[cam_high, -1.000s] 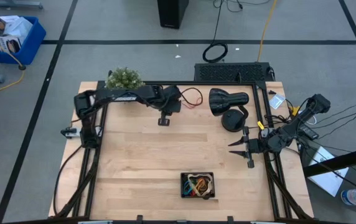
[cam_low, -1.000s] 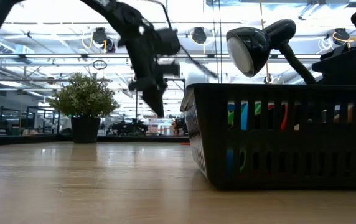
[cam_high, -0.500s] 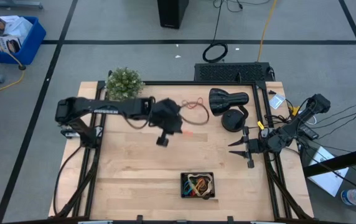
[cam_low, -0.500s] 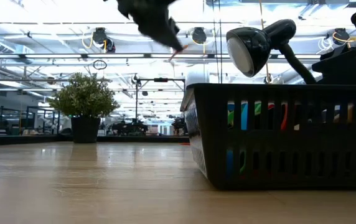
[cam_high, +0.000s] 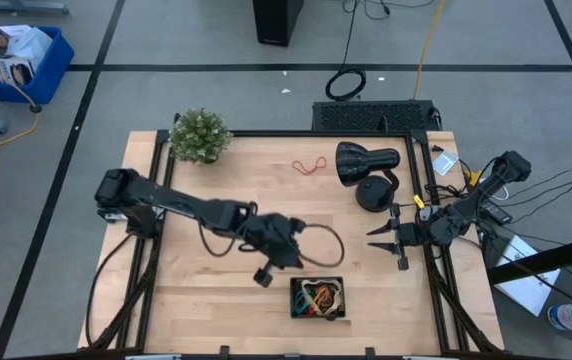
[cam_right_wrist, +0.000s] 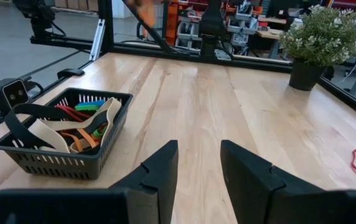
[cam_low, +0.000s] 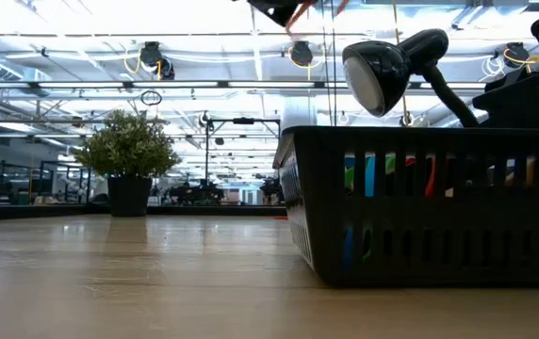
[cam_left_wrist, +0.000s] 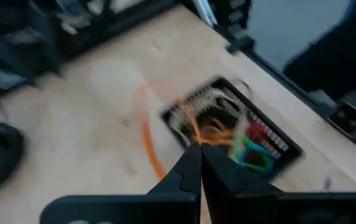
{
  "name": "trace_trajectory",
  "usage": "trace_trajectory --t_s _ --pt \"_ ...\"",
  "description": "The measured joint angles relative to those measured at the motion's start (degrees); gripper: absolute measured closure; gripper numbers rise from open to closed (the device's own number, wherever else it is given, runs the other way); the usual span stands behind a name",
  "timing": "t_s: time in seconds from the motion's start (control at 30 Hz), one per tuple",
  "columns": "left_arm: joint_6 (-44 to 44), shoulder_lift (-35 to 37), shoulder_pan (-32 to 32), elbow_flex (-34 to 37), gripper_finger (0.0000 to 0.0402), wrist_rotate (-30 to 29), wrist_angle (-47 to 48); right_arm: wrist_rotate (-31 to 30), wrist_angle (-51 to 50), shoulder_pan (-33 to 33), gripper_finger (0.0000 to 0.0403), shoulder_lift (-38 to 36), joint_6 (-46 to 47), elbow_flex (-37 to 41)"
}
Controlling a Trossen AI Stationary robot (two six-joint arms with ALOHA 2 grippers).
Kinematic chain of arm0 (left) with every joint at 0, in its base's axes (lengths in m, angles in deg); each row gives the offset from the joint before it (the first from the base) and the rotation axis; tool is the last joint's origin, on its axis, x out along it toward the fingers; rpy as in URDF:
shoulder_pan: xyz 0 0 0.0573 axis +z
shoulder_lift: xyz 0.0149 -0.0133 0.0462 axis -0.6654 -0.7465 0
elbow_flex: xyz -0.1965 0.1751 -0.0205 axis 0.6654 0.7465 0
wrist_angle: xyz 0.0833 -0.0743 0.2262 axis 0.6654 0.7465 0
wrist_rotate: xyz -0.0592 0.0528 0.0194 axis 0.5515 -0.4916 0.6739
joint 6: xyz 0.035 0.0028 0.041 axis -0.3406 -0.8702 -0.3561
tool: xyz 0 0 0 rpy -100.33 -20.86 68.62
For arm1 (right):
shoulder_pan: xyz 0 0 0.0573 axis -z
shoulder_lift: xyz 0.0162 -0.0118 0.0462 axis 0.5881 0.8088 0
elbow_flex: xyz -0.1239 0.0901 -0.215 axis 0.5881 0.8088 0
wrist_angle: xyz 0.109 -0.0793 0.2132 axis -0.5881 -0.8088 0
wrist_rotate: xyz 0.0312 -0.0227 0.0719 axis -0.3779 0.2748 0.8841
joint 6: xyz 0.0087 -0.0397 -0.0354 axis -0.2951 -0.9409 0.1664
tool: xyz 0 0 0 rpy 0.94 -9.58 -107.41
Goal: Pick and place rubber bands into bin
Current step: Put the orange rubber band into the black bin, then put the red rubber band into the black bin
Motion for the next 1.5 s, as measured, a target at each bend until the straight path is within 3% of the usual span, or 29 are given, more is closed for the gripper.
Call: trace_trajectory --t_s 0.27,0.47,0.77,1.5 --pt "2.87 -7.43 -3.06 0.08 0.0392 0.48 -7.16 0.12 -0.09 -0.02 0.0286 0.91 1.27 -0.01" --pt "5.08 -13.31 -3.68 0.10 0.0396 6.03 -12.35 0.09 -0.01 -0.01 0.0286 1.98 1.28 0.00" --pt "7.28 -18.93 -3.88 0.10 0.0397 6.84 -13.64 0.09 0.06 -0.01 0.0286 2.14 1.49 0.00" --pt "7.19 -19.55 -3.88 0.10 0.0316 1.50 -13.52 0.07 0.08 -0.02 0.0287 2.14 1.49 -0.02"
